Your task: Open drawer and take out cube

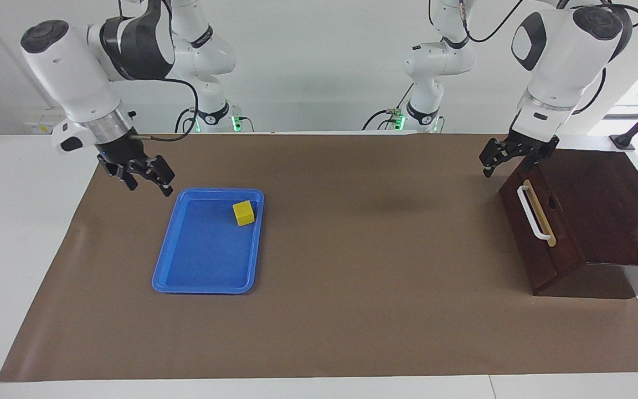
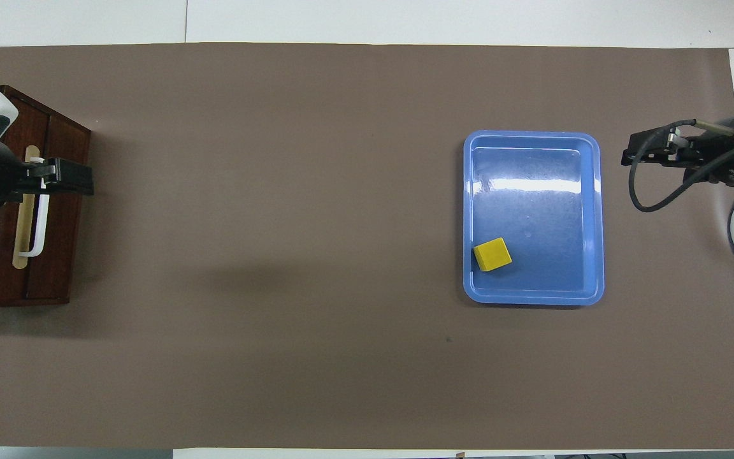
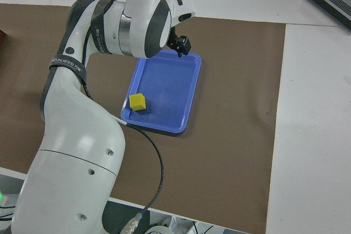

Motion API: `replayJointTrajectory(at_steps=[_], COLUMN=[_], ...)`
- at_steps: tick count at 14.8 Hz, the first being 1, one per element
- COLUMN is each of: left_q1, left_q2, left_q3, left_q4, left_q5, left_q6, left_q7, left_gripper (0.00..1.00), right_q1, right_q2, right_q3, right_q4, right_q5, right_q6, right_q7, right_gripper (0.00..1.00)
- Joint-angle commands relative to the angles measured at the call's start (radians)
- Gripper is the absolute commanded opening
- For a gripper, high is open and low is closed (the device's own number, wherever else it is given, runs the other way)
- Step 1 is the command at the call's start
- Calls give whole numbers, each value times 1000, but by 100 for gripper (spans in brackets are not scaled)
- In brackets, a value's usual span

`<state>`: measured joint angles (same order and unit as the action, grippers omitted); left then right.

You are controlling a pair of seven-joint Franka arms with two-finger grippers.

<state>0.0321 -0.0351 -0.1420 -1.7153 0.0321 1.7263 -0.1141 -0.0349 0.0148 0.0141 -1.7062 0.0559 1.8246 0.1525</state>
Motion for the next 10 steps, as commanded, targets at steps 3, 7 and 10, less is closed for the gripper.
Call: replayJointTrajectory(at_steps=[3,7,10], left_q1=[3,5,5], left_q2=[53,46,43], left_q3=[12,13,13], left_q4=[129,92,83], left_q5=[-15,-15,-15], left_q6=[-155,-145,-145], left_q7=[40,45,44], left_gripper=[100,100,100], right_q1=[-6,-49,-63], right_q2=[13,4,-35], right_q3=[12,23,21], right_q4=[141,194,97], right_q5=[-106,-131,-128], right_q6=[-200,-413,-348], right_q7=[-184,-325,-329], right_gripper=[100,100,100])
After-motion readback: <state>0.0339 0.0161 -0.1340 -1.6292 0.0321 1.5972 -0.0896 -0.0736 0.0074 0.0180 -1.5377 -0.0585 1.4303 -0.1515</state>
